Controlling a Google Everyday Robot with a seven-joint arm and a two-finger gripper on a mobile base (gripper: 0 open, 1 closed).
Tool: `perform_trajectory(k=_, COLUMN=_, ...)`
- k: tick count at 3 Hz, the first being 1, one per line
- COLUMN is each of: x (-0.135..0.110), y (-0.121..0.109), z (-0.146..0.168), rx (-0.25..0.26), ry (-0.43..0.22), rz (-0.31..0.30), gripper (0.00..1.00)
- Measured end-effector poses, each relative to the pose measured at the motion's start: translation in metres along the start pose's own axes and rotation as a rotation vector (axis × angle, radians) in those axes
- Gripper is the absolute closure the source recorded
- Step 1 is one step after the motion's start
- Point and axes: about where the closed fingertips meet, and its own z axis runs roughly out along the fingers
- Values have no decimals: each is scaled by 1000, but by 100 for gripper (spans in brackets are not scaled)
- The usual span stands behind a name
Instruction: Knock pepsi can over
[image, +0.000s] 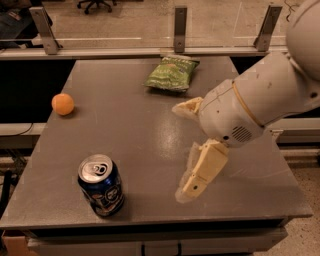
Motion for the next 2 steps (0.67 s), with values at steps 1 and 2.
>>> perform_trajectory(k=1, x=-22, y=9, z=35, rx=-61, ry=-142, rz=13, gripper=0)
perform_trajectory(k=2, x=-44, y=20, z=60, rx=-107, ry=-253, rz=18, gripper=0)
